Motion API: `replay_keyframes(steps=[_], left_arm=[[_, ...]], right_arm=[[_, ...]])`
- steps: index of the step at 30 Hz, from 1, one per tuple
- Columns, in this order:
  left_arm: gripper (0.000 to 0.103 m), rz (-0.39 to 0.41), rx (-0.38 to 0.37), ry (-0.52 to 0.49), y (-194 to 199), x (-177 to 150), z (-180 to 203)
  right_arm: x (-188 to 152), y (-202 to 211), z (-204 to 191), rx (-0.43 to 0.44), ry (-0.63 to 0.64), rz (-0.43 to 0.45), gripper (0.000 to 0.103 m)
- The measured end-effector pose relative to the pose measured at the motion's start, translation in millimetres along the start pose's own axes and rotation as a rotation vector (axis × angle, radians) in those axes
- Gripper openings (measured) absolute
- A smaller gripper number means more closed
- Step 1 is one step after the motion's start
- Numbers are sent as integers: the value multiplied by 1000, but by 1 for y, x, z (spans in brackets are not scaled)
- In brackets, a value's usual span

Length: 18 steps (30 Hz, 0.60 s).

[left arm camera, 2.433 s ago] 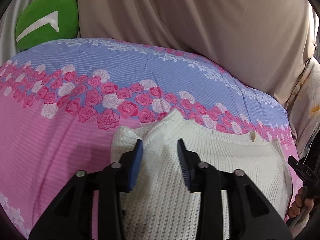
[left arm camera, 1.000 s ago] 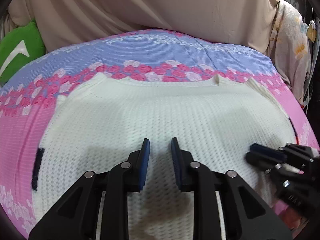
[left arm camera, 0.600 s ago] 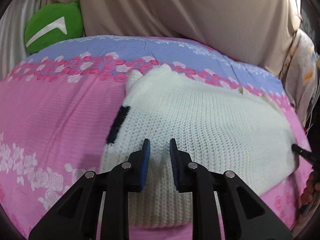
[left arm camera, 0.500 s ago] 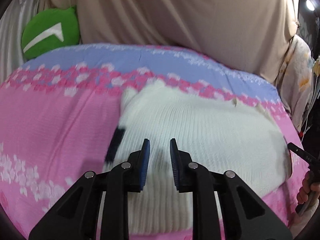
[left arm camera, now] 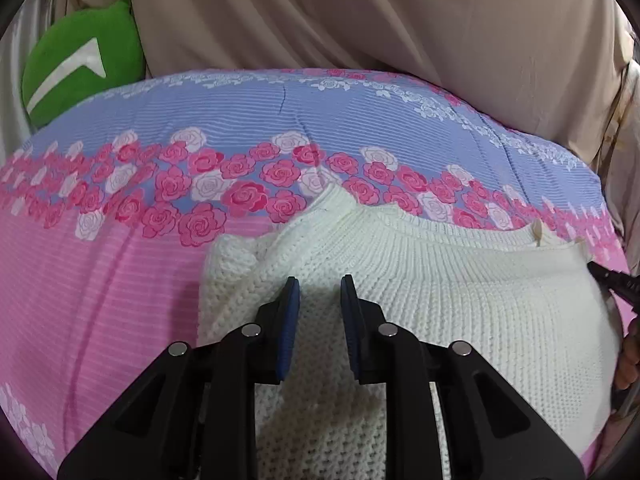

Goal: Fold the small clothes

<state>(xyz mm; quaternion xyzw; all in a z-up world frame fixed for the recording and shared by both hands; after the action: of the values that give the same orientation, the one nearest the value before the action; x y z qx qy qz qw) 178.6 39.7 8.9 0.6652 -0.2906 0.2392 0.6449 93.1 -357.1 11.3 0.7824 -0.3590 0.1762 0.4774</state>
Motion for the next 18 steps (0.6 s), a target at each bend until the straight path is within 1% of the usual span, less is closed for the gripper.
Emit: replay_keyframes(steps=[3,6,7,8,10,13,14,15,16,17,18], left_arm=[[22,26,35,-28,-1,-1,6],[22,28,25,-19,-1,-2,4],[22,27,20,-14,-1,-2,3],[22,28,18,-12,-1,-2,3],[22,31,25,-15,0,-3,4],[22,40,14,4,6,-5,1],[23,36,2,20,13,-8,-3],[23,35,-10,31,20,-10,-6],[28,38,-24,40,29,-13,-9],[38,48,-33,51,41,-16,-14],[44,59,-33,62,51,-20,-19]], right_arm=[[-3,2,-4,-20,15,14,0],[-8,16,-15,-34,45,70,0],[-9,19,-14,-49,57,78,0],[-9,16,-11,-80,60,69,0],[-10,9,-3,-67,35,43,0],[-11,20,-8,-65,18,81,0],[-14,28,-14,-69,30,98,3],[-19,35,-23,-66,53,111,8],[-25,44,-35,-54,83,129,10],[-32,50,-45,-41,103,140,11],[-40,55,-57,-21,128,143,11]])
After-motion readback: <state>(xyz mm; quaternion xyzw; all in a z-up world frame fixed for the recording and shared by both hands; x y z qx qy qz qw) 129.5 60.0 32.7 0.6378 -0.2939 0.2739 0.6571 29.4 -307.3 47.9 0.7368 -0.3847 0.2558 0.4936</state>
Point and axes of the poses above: each gripper's, at about its wrist camera, not at the fingertips, and y roughly against the way its jaws point, z to its right, x to its top, the point moved 3 cm from there along -y, roughly the way its jaws point, and after that the axes turned 13 degrees about x, right-handed, at the moved point
